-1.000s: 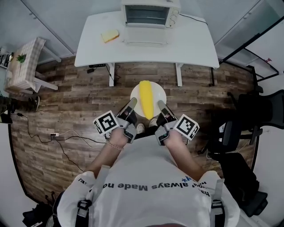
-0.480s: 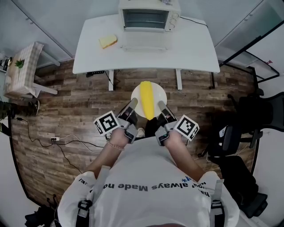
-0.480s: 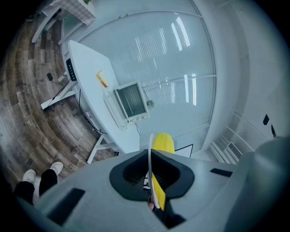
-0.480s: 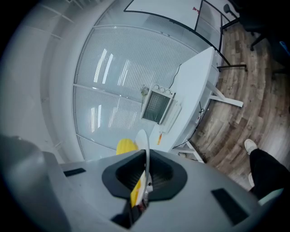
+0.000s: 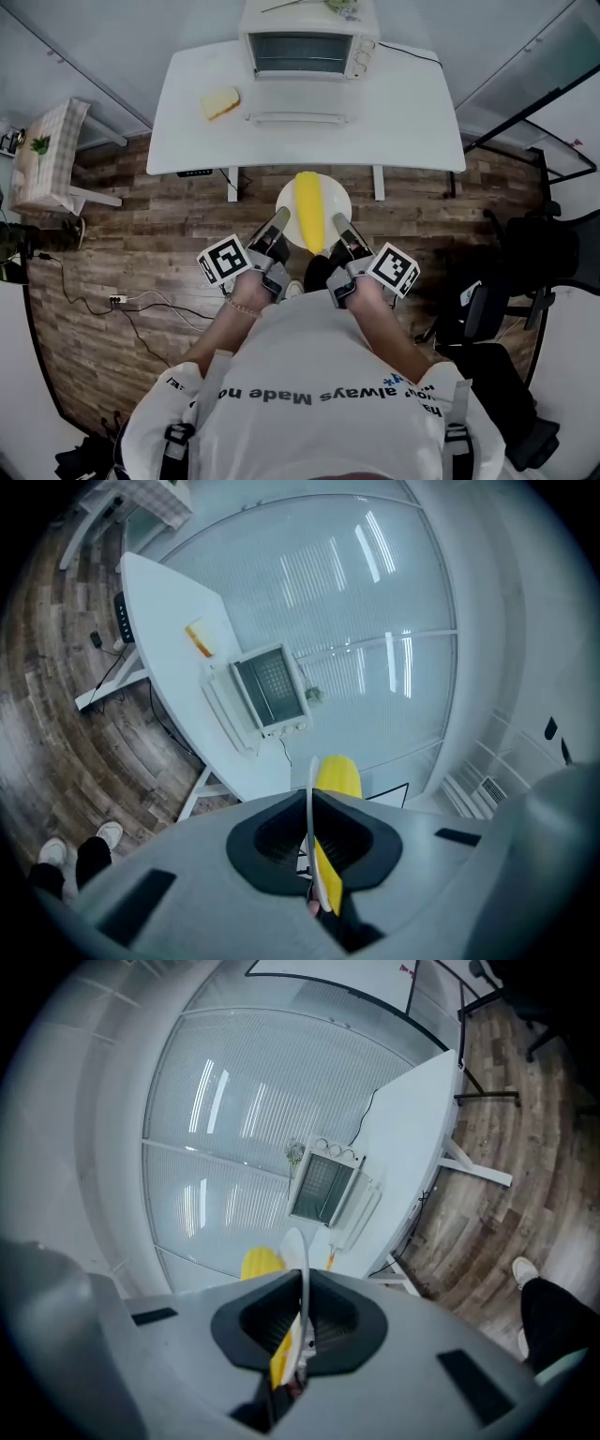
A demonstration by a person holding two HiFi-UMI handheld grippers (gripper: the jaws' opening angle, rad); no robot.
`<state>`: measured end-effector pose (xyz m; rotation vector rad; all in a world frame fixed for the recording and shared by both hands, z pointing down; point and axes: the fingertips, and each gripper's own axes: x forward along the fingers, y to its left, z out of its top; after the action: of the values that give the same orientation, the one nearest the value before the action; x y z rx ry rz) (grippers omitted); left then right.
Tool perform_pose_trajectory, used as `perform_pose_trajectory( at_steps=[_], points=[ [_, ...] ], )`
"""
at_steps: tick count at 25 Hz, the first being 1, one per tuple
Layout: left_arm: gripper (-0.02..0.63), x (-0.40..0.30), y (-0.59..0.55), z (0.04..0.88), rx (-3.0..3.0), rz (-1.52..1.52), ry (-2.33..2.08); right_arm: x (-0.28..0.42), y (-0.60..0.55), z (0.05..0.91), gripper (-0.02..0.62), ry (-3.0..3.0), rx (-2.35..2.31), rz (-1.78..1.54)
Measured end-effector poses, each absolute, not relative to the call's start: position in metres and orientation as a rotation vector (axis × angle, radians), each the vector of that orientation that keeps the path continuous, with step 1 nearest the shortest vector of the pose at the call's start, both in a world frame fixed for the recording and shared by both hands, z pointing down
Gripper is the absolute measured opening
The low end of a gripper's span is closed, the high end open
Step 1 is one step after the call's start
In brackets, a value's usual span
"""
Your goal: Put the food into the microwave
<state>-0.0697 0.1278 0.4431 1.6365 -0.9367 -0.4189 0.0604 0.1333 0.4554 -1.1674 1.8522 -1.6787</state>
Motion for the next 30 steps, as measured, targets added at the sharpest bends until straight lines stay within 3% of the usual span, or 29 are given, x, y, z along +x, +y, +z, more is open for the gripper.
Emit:
perform_pose_trajectory(
  at_steps=[19,30],
  points=[
    [0.017,0.011,0.014,0.446,1.588,-0.436,-0.950,0.137,0.016,0.461,0.023,1.847,-1.135,-1.726],
    [0.017,0.024,-0.026,0.450,1.588,-0.499,-0.925,0.144,-0.024,0.469,0.023,1.873,-1.133,-1.738]
  ],
)
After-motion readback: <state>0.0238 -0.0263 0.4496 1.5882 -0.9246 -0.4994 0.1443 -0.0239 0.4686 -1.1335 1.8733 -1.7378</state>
